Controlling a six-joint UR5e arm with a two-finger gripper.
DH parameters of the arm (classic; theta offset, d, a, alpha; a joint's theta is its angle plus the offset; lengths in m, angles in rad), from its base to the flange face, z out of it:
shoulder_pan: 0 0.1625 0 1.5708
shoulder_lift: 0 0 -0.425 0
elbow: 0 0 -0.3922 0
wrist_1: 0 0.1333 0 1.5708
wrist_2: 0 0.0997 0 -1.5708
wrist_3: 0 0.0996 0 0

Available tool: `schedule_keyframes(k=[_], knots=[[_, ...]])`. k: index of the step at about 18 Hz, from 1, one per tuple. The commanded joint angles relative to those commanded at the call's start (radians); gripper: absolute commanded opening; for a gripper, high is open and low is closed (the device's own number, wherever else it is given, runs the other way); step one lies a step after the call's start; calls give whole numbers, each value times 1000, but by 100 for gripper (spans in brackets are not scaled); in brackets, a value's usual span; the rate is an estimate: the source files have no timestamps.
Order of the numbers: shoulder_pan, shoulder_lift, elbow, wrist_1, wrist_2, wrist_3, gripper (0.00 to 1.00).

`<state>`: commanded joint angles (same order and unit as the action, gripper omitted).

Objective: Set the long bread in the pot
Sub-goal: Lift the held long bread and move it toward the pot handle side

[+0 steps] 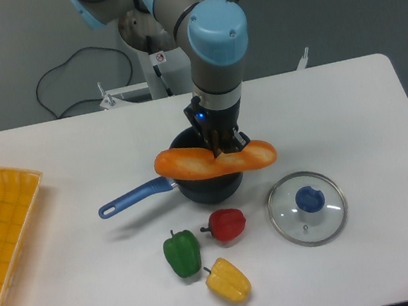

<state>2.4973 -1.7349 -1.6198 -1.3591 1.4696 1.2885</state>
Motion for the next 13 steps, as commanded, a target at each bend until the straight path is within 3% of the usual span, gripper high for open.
schedule_keyframes(k=[8,13], knots=[[-8,35,-12,-54,0,-2,15],[-20,87,-83,-45,-2,-2,18]])
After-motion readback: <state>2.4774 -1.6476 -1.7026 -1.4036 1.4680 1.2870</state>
